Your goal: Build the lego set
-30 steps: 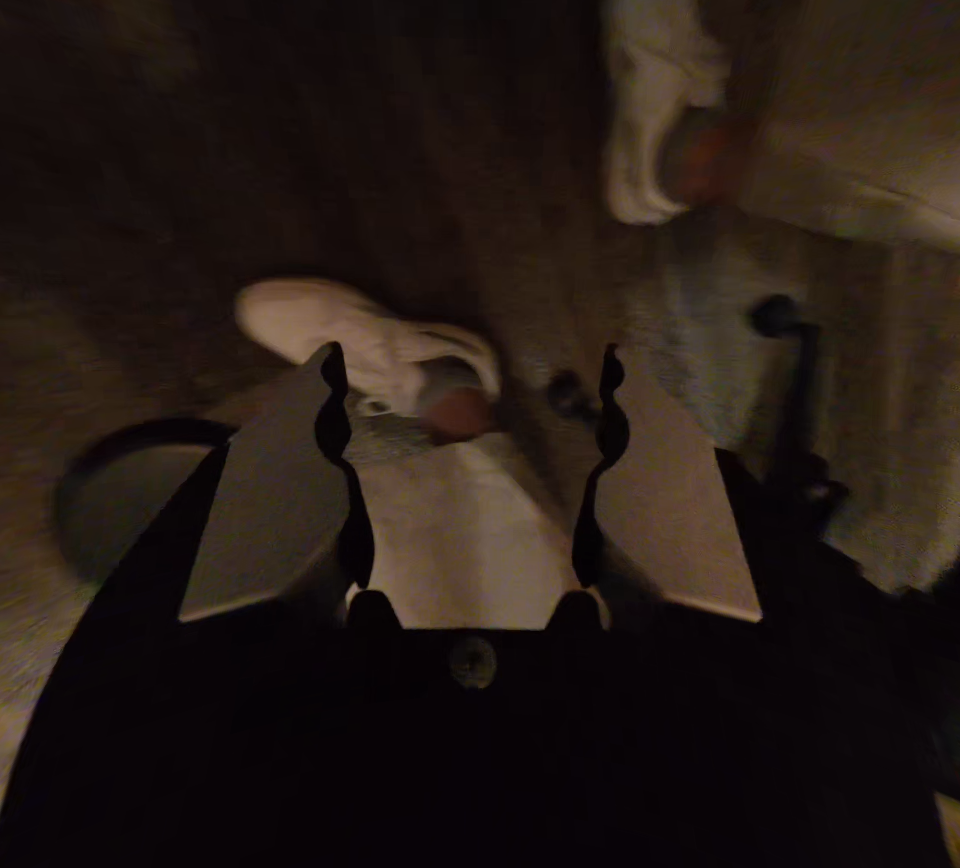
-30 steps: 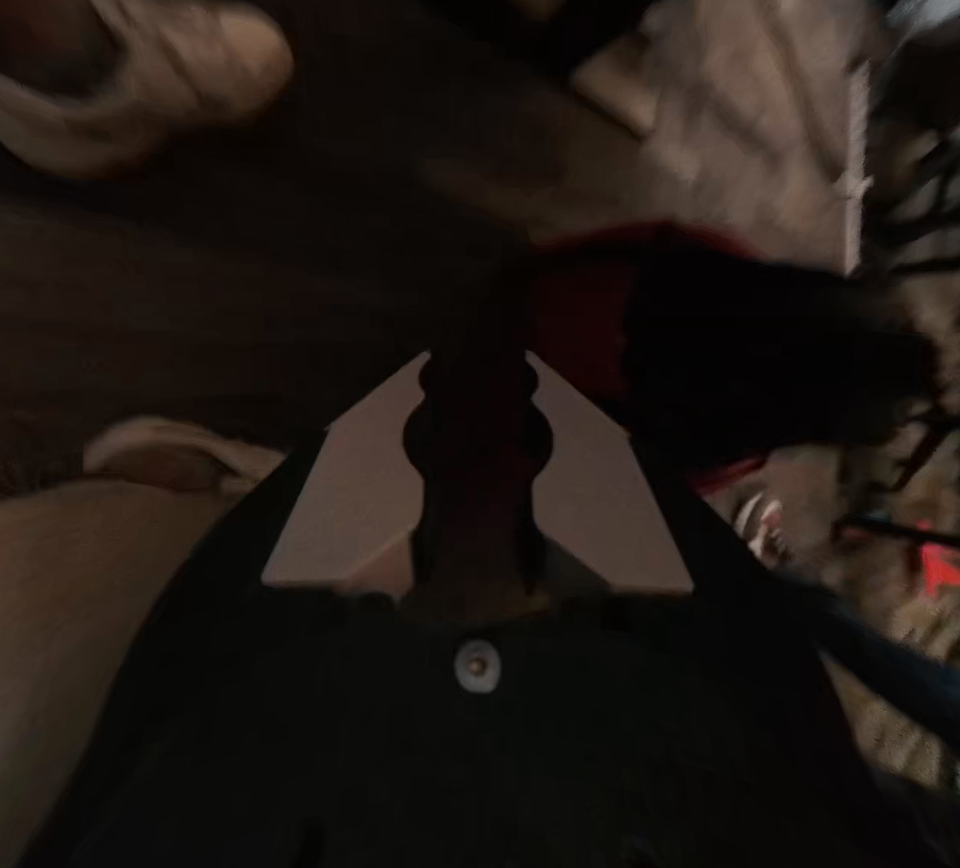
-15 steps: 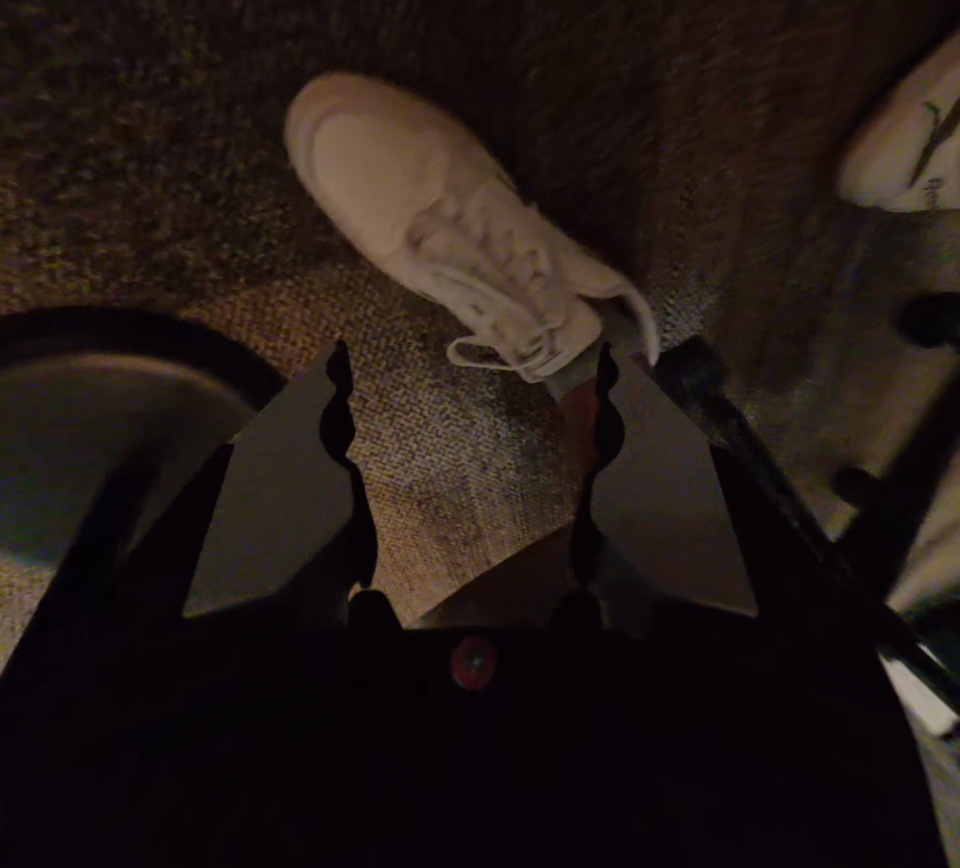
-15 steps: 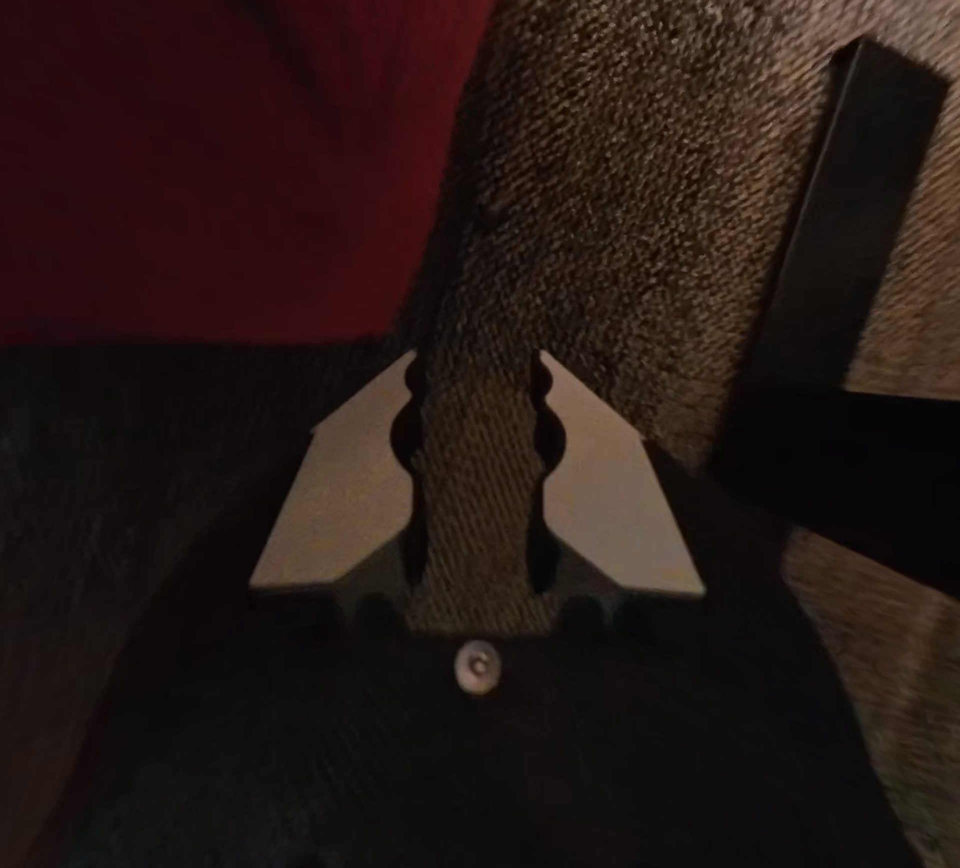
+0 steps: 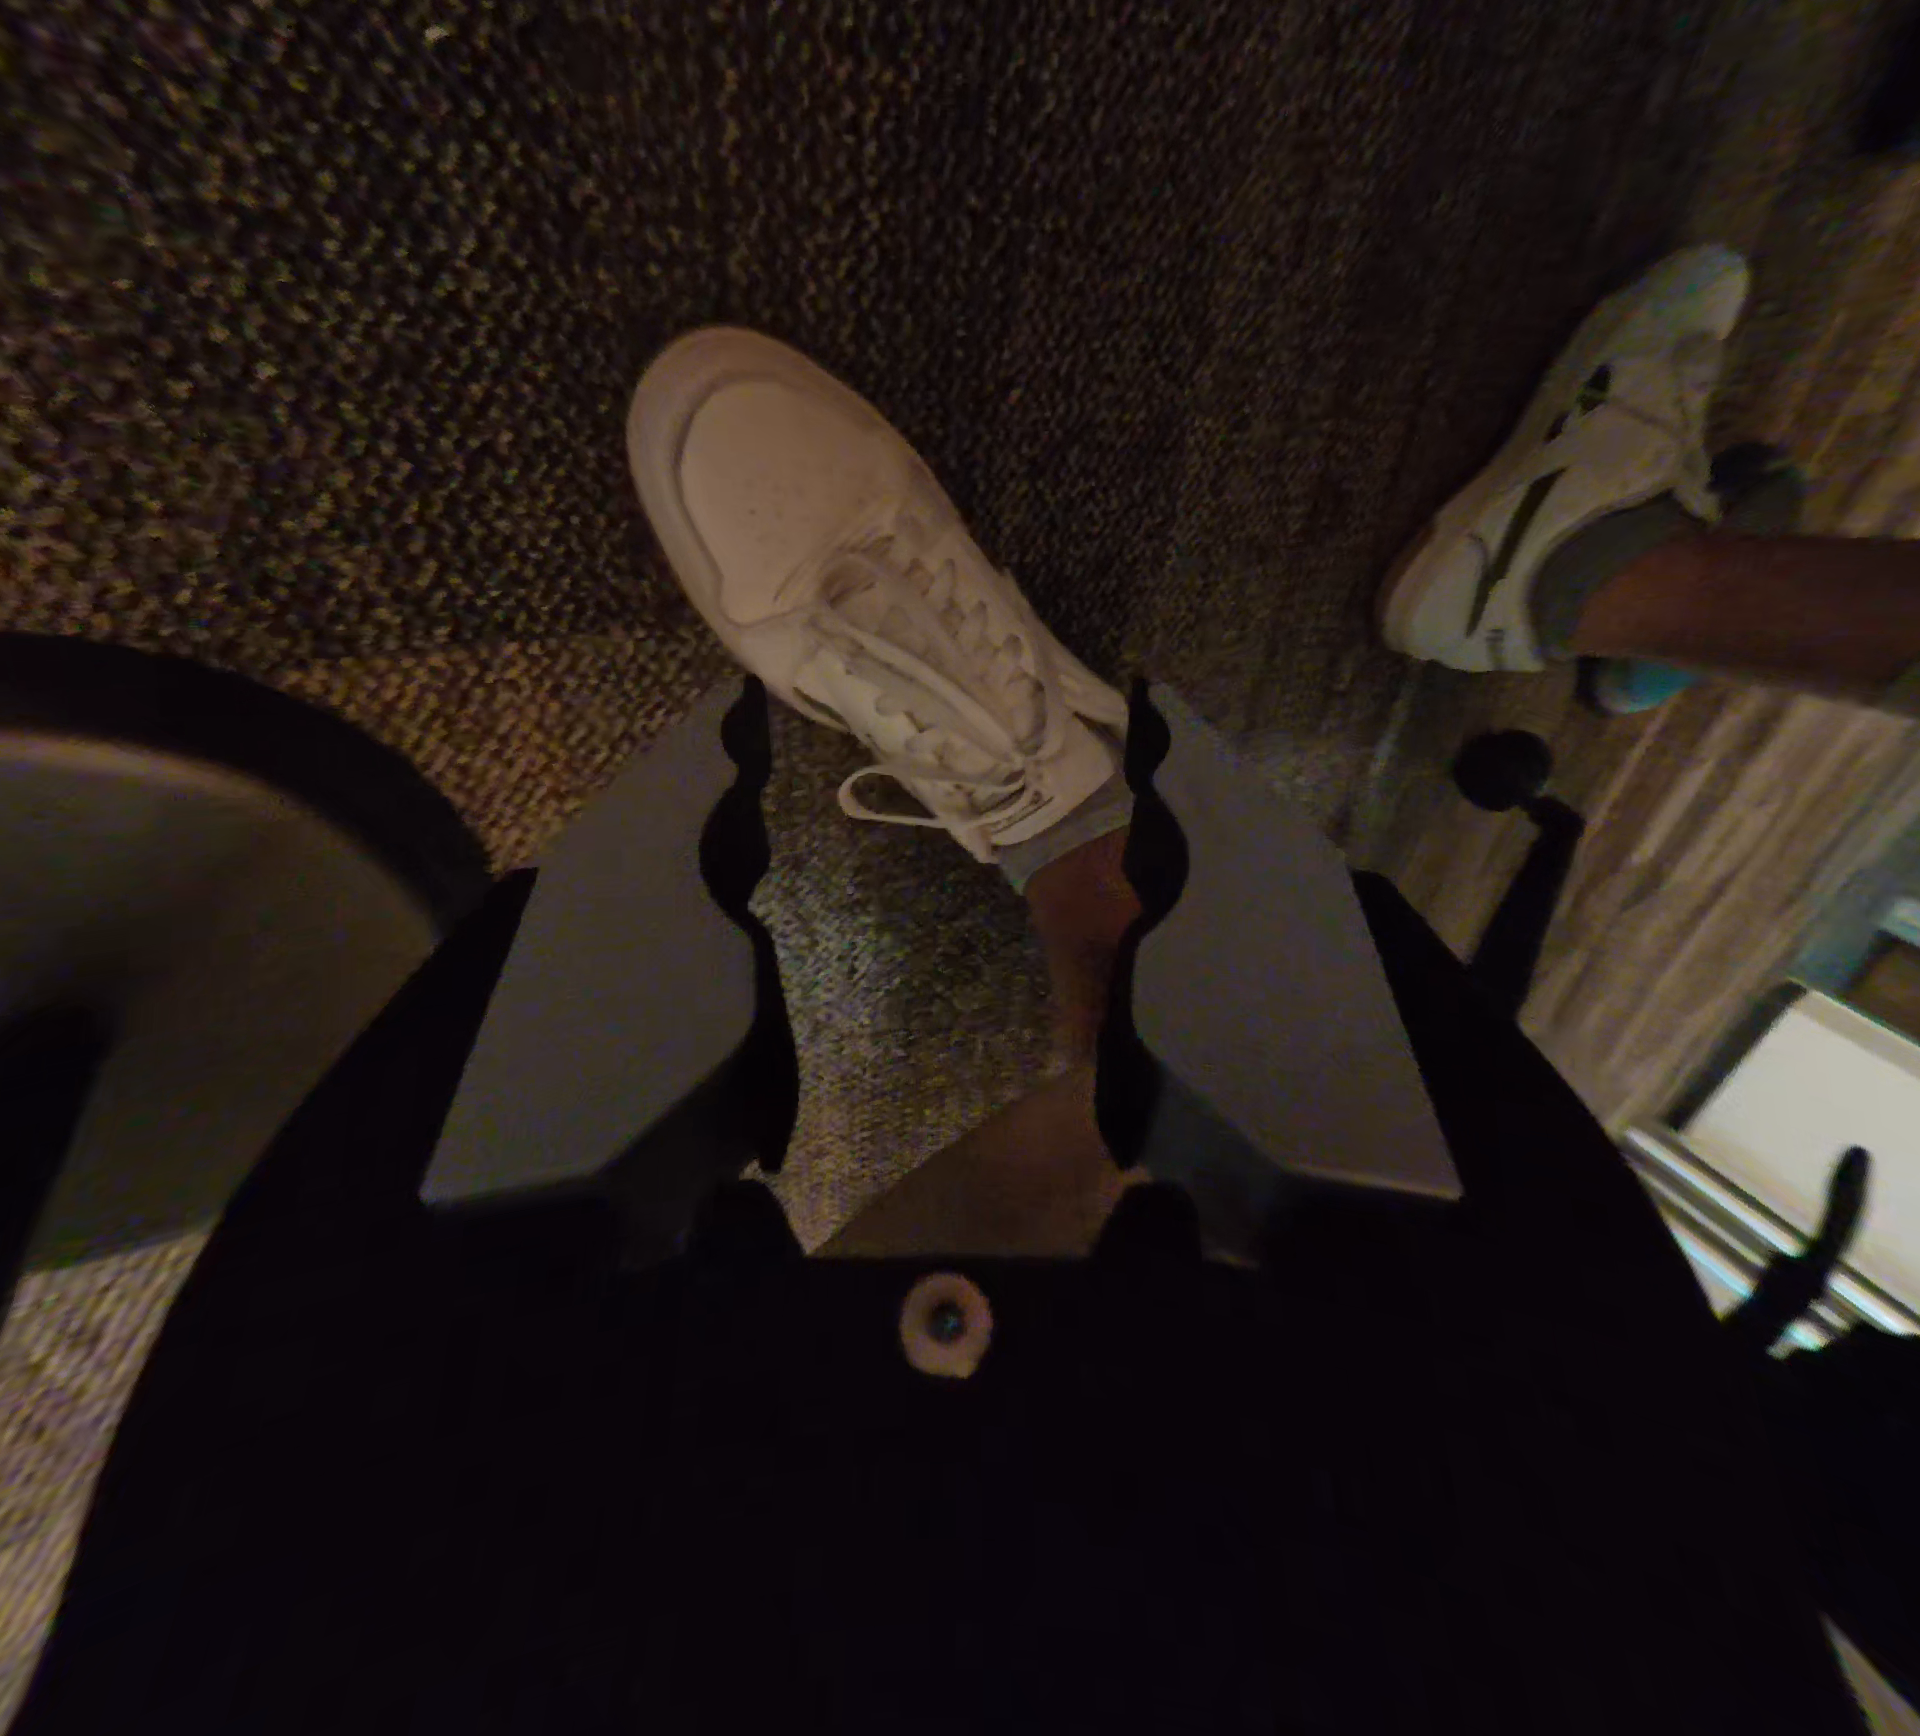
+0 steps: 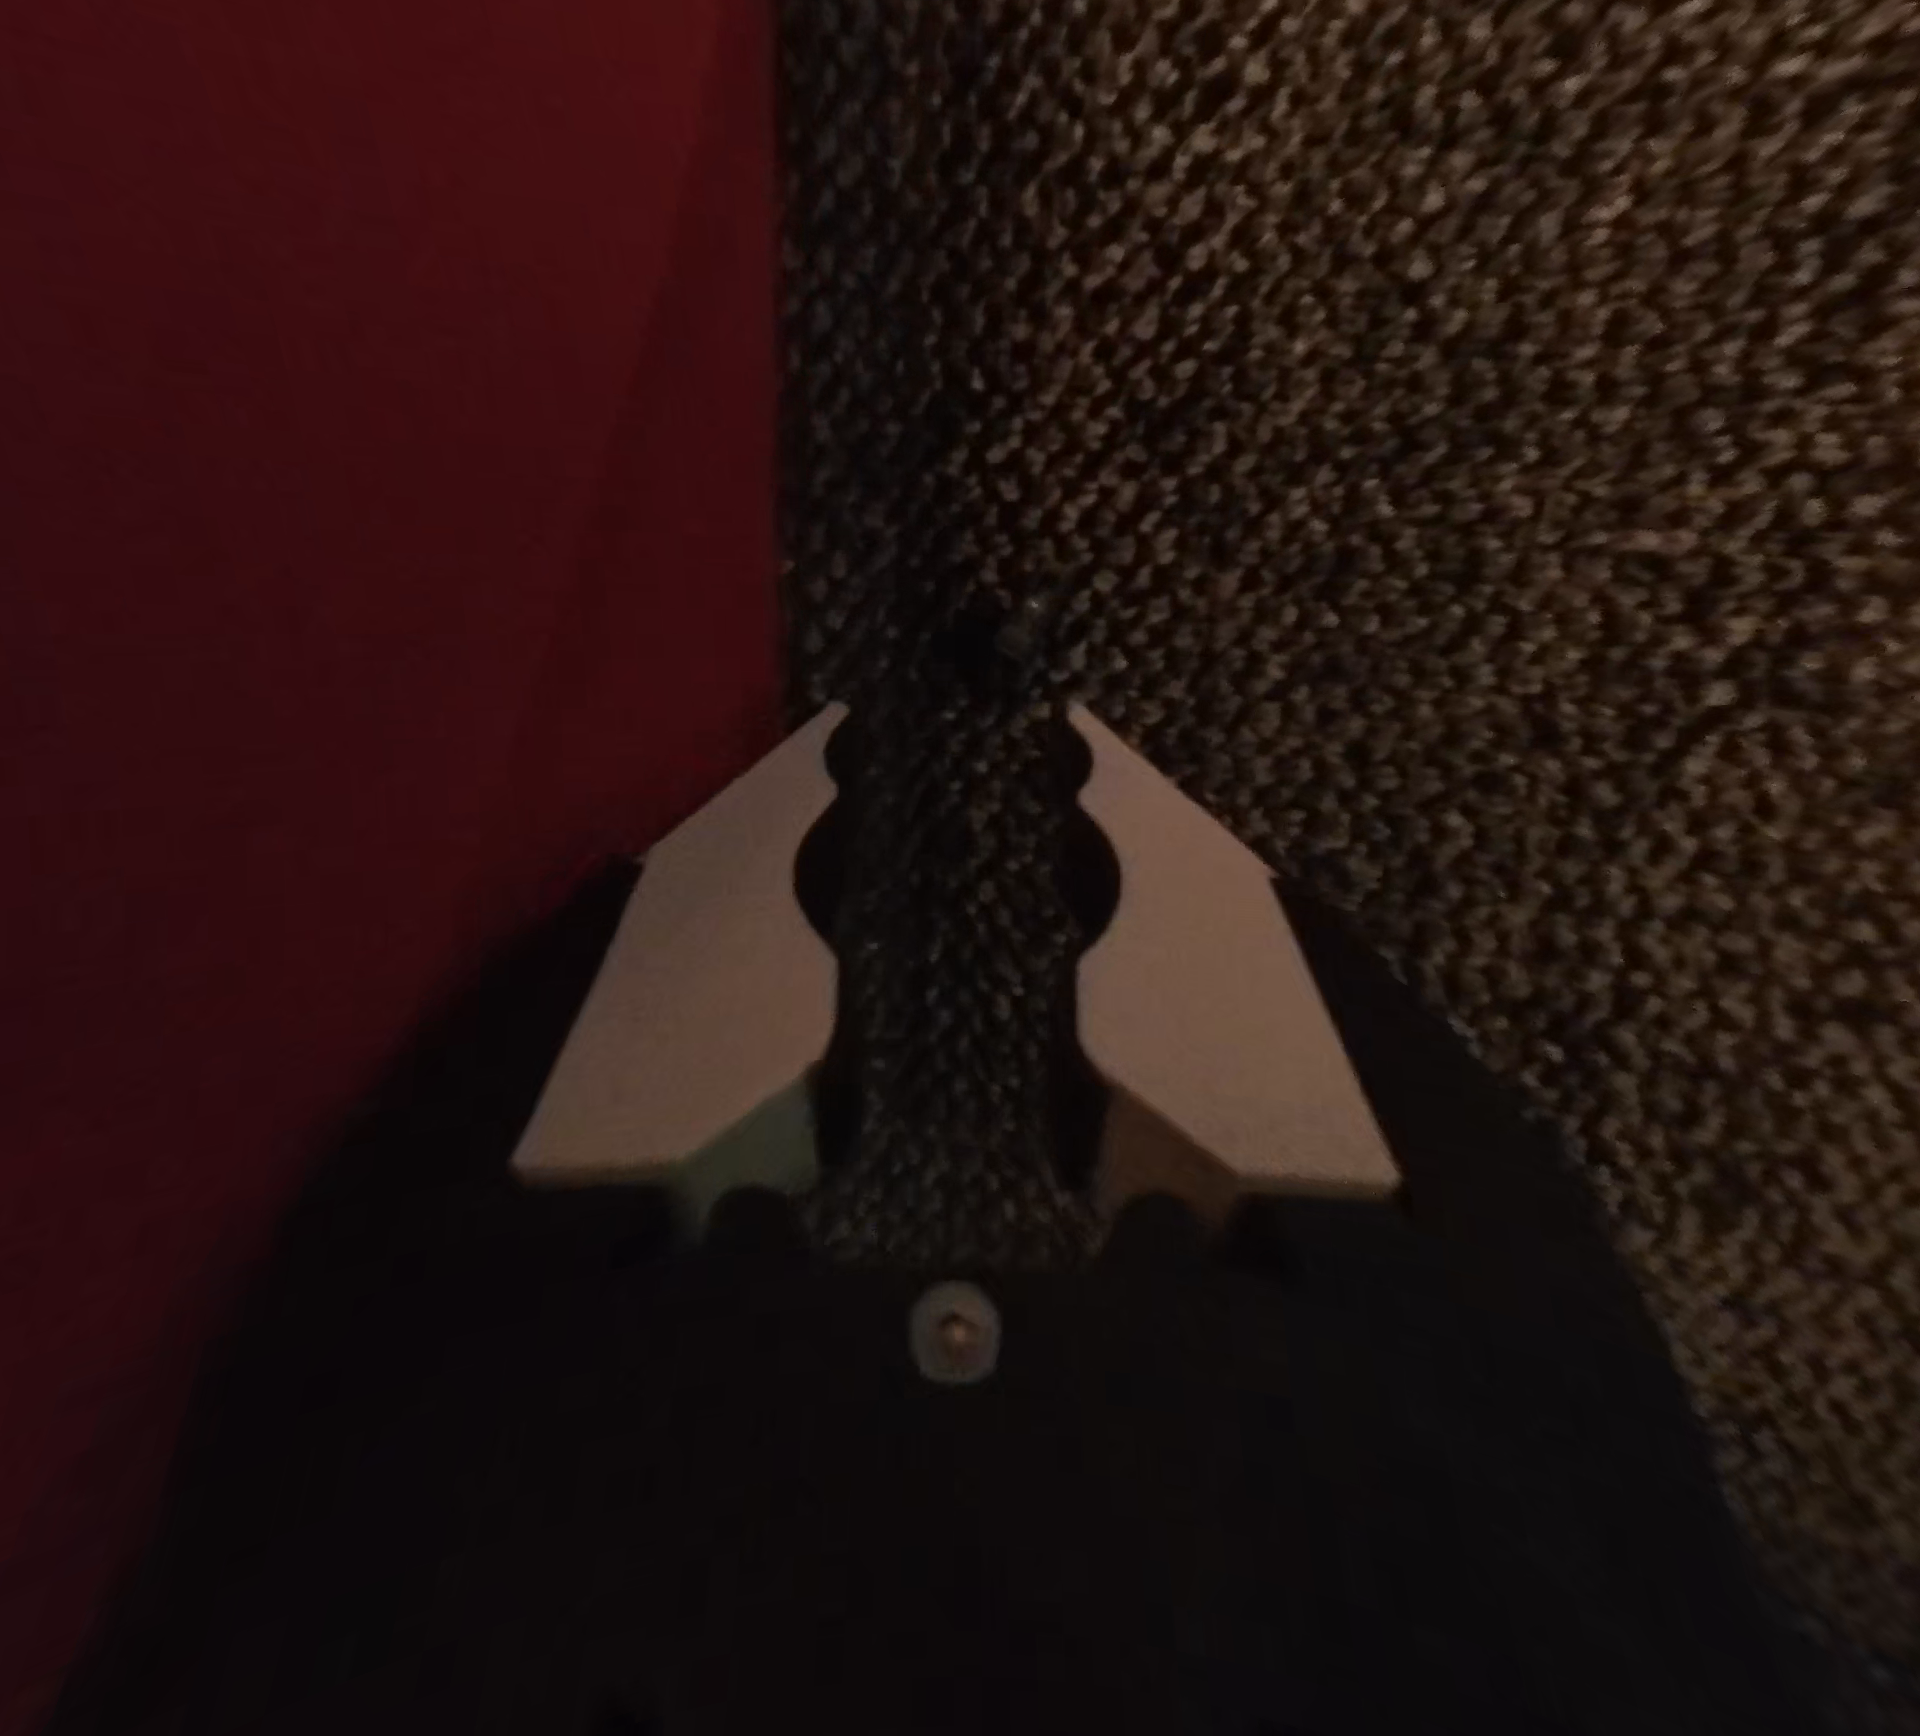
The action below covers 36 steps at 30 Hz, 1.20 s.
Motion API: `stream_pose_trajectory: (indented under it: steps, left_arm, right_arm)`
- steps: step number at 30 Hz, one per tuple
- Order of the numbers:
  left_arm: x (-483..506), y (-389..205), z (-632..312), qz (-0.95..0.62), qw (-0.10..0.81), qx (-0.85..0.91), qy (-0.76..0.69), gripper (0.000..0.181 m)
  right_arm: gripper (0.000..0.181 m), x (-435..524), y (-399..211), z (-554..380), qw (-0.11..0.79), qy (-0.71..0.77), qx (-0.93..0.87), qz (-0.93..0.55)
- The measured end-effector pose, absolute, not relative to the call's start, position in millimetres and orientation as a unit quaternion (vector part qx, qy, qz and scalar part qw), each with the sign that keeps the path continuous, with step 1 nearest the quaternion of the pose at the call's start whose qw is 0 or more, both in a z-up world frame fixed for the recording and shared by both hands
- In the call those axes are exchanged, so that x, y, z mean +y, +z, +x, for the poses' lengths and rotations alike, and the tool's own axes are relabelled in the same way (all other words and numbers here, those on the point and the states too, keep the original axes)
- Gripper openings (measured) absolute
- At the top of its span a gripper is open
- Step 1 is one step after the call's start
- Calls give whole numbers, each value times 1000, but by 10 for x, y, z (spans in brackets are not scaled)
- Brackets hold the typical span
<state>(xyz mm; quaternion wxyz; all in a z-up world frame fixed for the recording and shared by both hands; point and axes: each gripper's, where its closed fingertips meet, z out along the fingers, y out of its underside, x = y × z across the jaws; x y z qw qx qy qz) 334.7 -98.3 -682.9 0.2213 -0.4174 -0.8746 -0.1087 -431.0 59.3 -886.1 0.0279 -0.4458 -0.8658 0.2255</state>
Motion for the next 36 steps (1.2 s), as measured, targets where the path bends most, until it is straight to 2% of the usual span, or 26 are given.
stream_pose_trajectory:
  steps: [1, 3, 15, 16, 19, 21, 26, 27, 36]
  left_arm:
    - [-961, -6849, 3303, -415, 229, -873, -120, 70]
    - [-935, -6943, 3333, -423, 217, -870, -132, 71]
    - [-776, -7107, 3563, -426, 215, -867, -142, 71]
    - [-743, -7115, 3570, -423, 217, -867, -148, 71]
    - [-674, -7138, 3589, -424, 211, -865, -165, 71]
    - [-665, -7159, 3598, -433, 199, -862, -173, 70]
    - [-668, -7150, 3477, -440, 194, -857, -184, 70]
    - [-675, -7138, 3436, -444, 196, -855, -182, 70]
    - [-713, -7103, 3368, -472, 196, -845, -162, 71]
  right_arm:
    - [26, 585, -8906, -4300, 27, 217, -870, -442]
    - [0, 564, -8960, -4239, 16, 210, -877, -431]
    - [0, 916, -8683, -4209, 29, 232, -869, -437]
    - [3, 919, -8688, -4234, 24, 236, -863, -445]
    - [44, 784, -8728, -4324, -4, 261, -842, -472]
    - [54, 649, -8819, -4345, -16, 259, -844, -469]
    - [27, 638, -8994, -4389, 66, 200, -887, -411]
    - [0, 619, -8990, -4356, 68, 195, -897, -391]
    - [0, 818, -8811, -4259, 77, 219, -909, -346]
